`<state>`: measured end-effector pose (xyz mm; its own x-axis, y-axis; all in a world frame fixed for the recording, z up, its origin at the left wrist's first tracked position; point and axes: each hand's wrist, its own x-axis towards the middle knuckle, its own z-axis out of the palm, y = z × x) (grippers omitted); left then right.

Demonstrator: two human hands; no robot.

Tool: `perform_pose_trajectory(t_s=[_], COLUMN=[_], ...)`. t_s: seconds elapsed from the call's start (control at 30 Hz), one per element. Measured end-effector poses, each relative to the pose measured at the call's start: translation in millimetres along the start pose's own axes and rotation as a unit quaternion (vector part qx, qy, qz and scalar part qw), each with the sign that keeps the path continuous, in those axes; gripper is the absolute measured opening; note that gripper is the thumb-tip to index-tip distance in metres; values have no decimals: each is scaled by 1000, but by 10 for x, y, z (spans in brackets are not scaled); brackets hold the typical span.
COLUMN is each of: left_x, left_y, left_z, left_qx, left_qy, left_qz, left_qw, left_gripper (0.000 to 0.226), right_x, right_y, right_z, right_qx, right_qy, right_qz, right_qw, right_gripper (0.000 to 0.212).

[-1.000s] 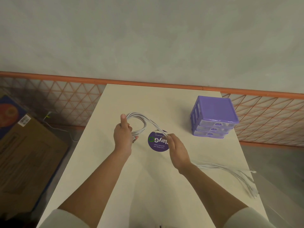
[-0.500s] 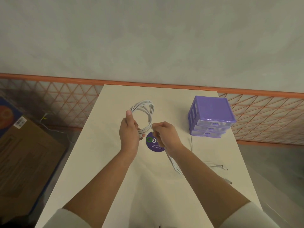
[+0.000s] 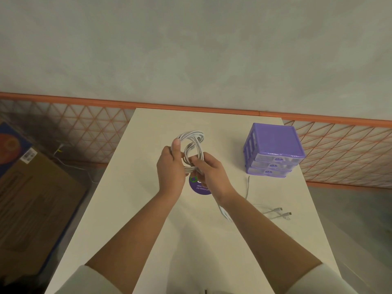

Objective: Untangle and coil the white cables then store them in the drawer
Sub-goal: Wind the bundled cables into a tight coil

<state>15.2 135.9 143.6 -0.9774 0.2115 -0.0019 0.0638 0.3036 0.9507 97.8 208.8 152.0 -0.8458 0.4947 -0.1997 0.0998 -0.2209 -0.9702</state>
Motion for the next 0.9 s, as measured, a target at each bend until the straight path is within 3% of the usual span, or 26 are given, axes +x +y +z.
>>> perform_pose_trajectory(t_s=[0.23,0.37,0.43,0.53,0.6,0.7,0.73,0.9], left_x=[33,-2,-34,-68,-70,-68,-57,-1], left_y=[21,-14,-24,-61,-93,-103,-103,-191], left_z=[4,-13,-15,-17,-20,-19,-26,-64], left_qx=[-10,-30,-44,-64,-65,-51,-52,-28], left_qy=[-24,5,16,30,34,35,38,23], left_qz=[-49,-14,-8,-19,-24,-19,-19,10], left_qw=[998,999,999,997,997,998,998,999], left_gripper=[56,51,45,44,47,49,49,52], right_x=[6,74,103,102,103,116,121,103], right_y=[-4,13,17,19,80,198,235,181], right_z=[14,0,23,65,88,118,119,114], right_qx=[25,2,-9,-10,-99,-239,-284,-458], right_qy=[2,-4,12,62,101,122,125,130], right_qz=[-10,45,70,53,-33,-157,-172,-139], right_qw=[1000,999,997,997,989,950,935,868], right_gripper=[19,25,18,27,23,9,5,33])
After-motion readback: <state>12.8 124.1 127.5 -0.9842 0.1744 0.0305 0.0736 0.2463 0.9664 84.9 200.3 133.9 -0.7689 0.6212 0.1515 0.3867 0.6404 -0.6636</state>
